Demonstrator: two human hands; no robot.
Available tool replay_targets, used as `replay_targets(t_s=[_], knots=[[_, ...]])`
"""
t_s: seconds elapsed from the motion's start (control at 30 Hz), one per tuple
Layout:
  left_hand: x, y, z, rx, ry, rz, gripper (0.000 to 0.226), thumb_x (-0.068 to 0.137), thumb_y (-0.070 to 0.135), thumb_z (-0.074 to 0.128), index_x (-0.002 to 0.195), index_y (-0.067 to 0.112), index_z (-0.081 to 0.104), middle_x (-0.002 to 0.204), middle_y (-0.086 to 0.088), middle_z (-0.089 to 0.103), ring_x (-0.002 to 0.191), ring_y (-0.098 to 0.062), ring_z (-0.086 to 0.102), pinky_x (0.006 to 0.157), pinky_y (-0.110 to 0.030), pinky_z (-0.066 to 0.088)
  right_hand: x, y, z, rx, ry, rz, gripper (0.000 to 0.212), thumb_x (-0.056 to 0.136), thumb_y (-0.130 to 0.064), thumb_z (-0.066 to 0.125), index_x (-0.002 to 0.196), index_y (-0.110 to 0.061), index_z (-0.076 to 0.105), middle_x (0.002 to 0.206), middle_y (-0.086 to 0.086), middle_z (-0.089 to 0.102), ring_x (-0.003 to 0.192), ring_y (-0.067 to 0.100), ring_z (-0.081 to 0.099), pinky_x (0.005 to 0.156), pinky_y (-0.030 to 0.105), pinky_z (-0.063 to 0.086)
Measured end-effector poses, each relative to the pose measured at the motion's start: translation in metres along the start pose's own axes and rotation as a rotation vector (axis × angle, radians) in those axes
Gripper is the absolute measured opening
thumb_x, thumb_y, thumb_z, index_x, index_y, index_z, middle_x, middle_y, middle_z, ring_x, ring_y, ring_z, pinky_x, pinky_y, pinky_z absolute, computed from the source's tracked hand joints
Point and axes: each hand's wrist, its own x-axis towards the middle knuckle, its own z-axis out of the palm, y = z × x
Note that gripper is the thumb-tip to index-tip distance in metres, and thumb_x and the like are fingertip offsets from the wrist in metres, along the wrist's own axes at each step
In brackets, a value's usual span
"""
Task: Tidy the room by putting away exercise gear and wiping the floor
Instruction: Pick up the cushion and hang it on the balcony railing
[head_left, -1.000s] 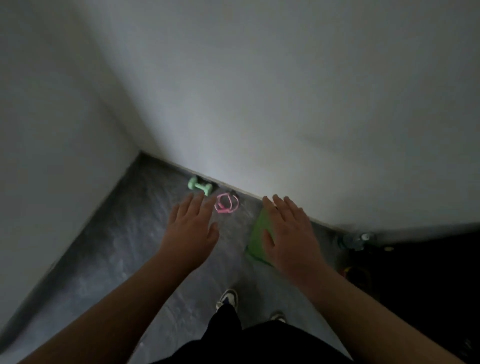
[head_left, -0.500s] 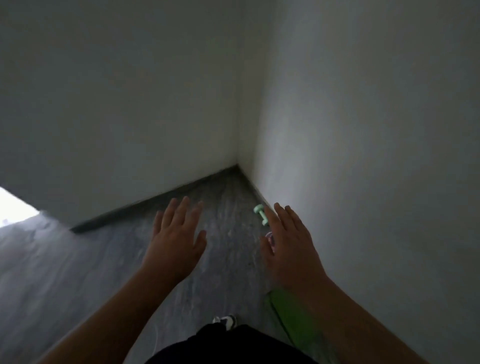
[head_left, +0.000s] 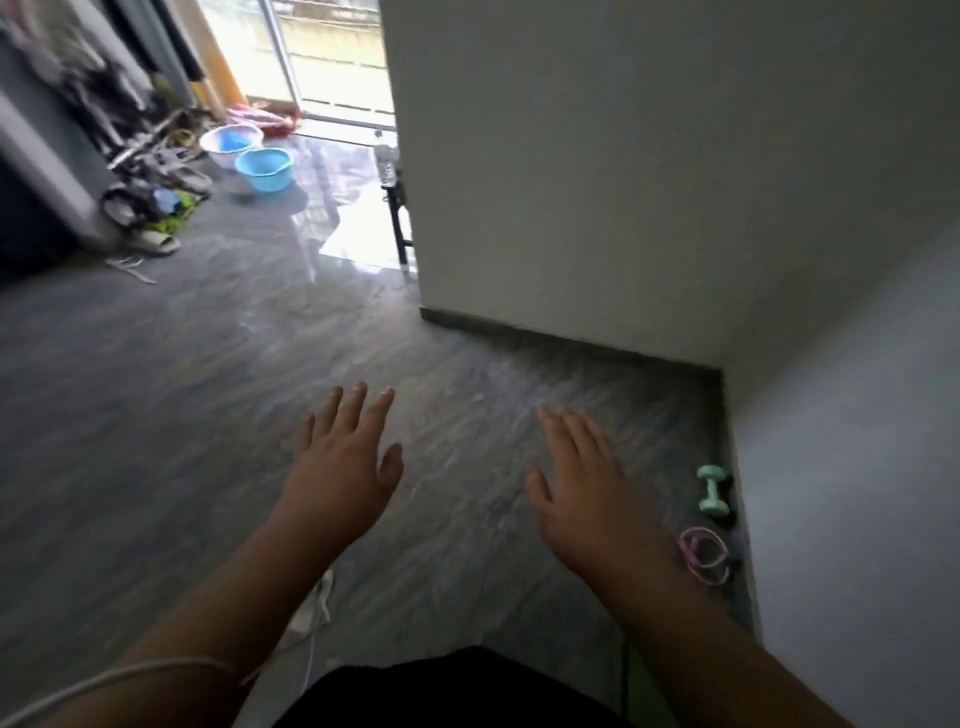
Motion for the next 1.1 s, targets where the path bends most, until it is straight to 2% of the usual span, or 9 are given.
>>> replay_targets(t_s=[0.17, 0.23, 0.3, 0.43, 0.53, 0.6, 0.7, 0.93, 1.1], knots=[[-0.061, -0.091, -0.030, 0.018, 0.072, -0.252, 0.065, 0.095, 0.041, 0.048, 0.154, 0.027, 0.023, 0.162, -0.008, 0.023, 0.149, -0.033, 0.016, 0.119, -0.051, 0.018, 0.017, -0.087, 0.043, 0.027, -0.062, -0.212, 0.061, 0.086, -0.033, 0.048, 0.140, -0.005, 0.050, 0.141, 0.020, 0.054, 0.129, 0.036, 0.048, 0.117, 0.037, 0.026], [-0.081, -0.125, -0.040, 0.029, 0.090, -0.325, 0.065, 0.094, 0.040, 0.049, 0.153, 0.026, 0.026, 0.161, -0.008, 0.027, 0.148, -0.033, 0.019, 0.119, -0.050, 0.020, 0.022, -0.125, 0.064, 0.029, -0.102, -0.276, 0.063, 0.087, -0.037, 0.043, 0.141, -0.005, 0.049, 0.142, 0.021, 0.053, 0.130, 0.038, 0.049, 0.116, 0.042, 0.027], [-0.100, -0.157, -0.046, 0.034, 0.101, -0.389, 0.065, 0.094, 0.040, 0.049, 0.153, 0.026, 0.026, 0.160, -0.008, 0.027, 0.147, -0.033, 0.021, 0.119, -0.049, 0.020, 0.023, -0.166, 0.081, 0.023, -0.138, -0.332, 0.064, 0.091, -0.039, 0.040, 0.147, -0.008, 0.043, 0.149, 0.018, 0.046, 0.137, 0.037, 0.042, 0.117, 0.046, 0.031], [-0.135, -0.232, -0.058, 0.001, 0.129, -0.479, 0.066, 0.092, 0.040, 0.048, 0.153, 0.024, 0.026, 0.160, -0.009, 0.027, 0.148, -0.032, 0.018, 0.119, -0.051, 0.020, 0.023, -0.248, 0.123, 0.025, -0.195, -0.446, 0.064, 0.097, -0.040, 0.042, 0.155, -0.016, 0.028, 0.160, 0.010, 0.031, 0.147, 0.028, 0.025, 0.121, 0.043, 0.022], [-0.159, -0.296, -0.067, 0.005, 0.152, -0.474, 0.068, 0.089, 0.041, 0.045, 0.152, 0.020, 0.030, 0.157, -0.012, 0.032, 0.147, -0.033, 0.021, 0.118, -0.052, 0.022, 0.021, -0.314, 0.159, 0.022, -0.242, -0.497, 0.064, 0.101, -0.040, 0.040, 0.158, -0.021, 0.017, 0.165, 0.004, 0.019, 0.151, 0.021, 0.012, 0.121, 0.034, 0.008], [-0.171, -0.339, -0.072, -0.009, 0.130, -0.472, 0.071, 0.086, 0.043, 0.040, 0.152, 0.020, 0.029, 0.158, -0.012, 0.030, 0.147, -0.033, 0.020, 0.119, -0.051, 0.020, 0.018, -0.357, 0.181, 0.036, -0.255, -0.511, 0.064, 0.102, -0.038, 0.041, 0.158, -0.021, 0.015, 0.165, 0.003, 0.018, 0.152, 0.020, 0.010, 0.120, 0.031, 0.005], [-0.180, -0.403, -0.076, -0.021, 0.088, -0.467, 0.070, 0.091, 0.038, 0.046, 0.154, 0.022, 0.021, 0.162, -0.010, 0.021, 0.150, -0.032, 0.012, 0.121, -0.049, 0.016, 0.015, -0.409, 0.210, 0.018, -0.277, -0.499, 0.063, 0.102, -0.036, 0.041, 0.158, -0.017, 0.019, 0.164, 0.006, 0.022, 0.151, 0.021, 0.013, 0.120, 0.029, 0.003], [-0.171, -0.511, -0.040, -0.019, 0.003, -0.441, 0.067, 0.089, 0.033, 0.048, 0.152, 0.020, 0.028, 0.159, -0.011, 0.029, 0.146, -0.033, 0.023, 0.118, -0.050, 0.024, 0.041, -0.459, 0.281, -0.065, -0.359, -0.468, 0.062, 0.100, -0.036, 0.044, 0.156, -0.016, 0.025, 0.162, 0.004, 0.028, 0.150, 0.019, 0.019, 0.121, 0.029, 0.010], [-0.141, -0.564, 0.067, -0.050, -0.018, -0.415, 0.066, 0.088, 0.025, 0.054, 0.150, 0.016, 0.033, 0.158, -0.013, 0.031, 0.146, -0.032, 0.023, 0.119, -0.045, 0.021, 0.070, -0.440, 0.397, -0.068, -0.490, -0.426, 0.064, 0.100, -0.035, 0.044, 0.158, -0.019, 0.021, 0.164, 0.000, 0.023, 0.151, 0.017, 0.014, 0.123, 0.033, 0.014]])
